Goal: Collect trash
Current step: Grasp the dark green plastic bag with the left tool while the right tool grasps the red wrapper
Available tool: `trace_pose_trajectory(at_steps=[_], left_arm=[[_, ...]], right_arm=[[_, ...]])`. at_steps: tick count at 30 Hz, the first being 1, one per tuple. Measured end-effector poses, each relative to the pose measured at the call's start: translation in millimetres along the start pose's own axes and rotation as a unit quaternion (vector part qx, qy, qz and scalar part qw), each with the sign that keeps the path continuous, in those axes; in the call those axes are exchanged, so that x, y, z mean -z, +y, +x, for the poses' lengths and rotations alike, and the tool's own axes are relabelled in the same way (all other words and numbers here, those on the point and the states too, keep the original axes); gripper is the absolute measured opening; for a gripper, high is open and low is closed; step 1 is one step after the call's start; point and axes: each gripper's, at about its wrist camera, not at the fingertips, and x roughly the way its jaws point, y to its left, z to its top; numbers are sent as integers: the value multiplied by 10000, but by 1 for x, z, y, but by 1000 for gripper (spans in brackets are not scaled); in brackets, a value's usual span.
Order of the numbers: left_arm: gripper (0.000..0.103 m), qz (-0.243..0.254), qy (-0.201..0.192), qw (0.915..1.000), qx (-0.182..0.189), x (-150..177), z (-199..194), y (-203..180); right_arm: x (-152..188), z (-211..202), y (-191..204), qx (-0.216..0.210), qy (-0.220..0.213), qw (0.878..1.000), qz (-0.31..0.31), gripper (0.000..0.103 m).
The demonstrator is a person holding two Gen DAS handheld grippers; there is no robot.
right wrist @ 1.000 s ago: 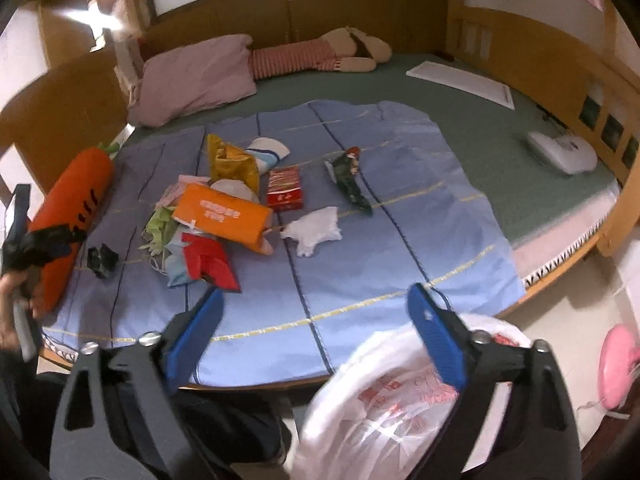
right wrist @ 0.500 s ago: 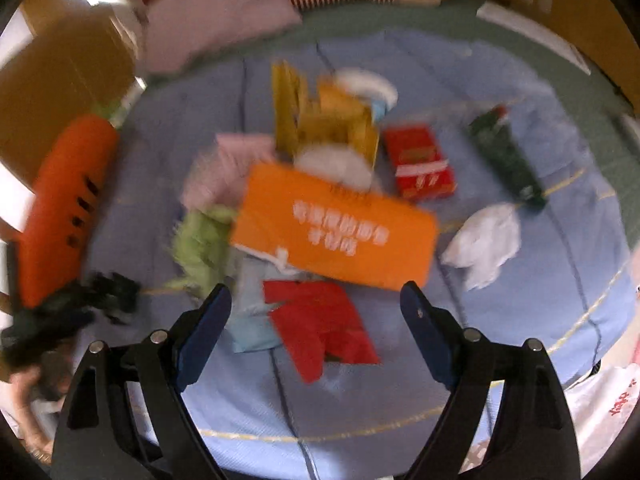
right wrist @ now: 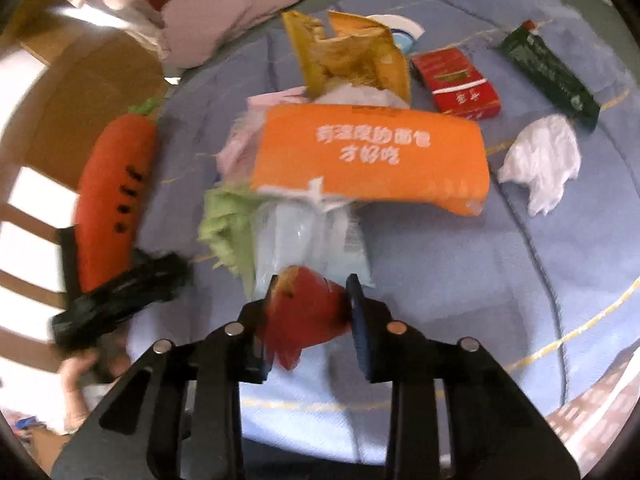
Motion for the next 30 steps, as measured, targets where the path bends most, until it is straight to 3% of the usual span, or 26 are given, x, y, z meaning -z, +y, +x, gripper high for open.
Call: trace_pose_trajectory(at_steps=[4,7,8,15,20,24,27,30], left_arm=[[51,94,-207,9997,10,2,-10,-3],[51,157,-241,9996,-42,5,-11,-7],[51,176,-235,9996,-48,6,-11,-6],[51,281,-274,9992,-111,5,-15,-5],[51,309,-279,9990,-167,4,-10,-12],[51,301,-323,9987,-248,5,-11,-11],[51,315,-353,9987,-213,5,-11,-11],[52,318,-345,9987,-216,5,-11,-12]], right_arm=[[3,-11,-8,-590,167,9980,173,39],[2,-12,-27,321,3,9992,248,53],[1,-12,-33,453,-3,9984,348,58],[2,-33,-68,838,-3,9925,888,73],[3,-37,-83,1076,-156,9891,991,74],[1,-45,-80,1834,-541,9783,799,74],[-2,-43,-76,1775,-517,9810,594,74],[-6,-29,-68,2064,-467,9767,368,74]])
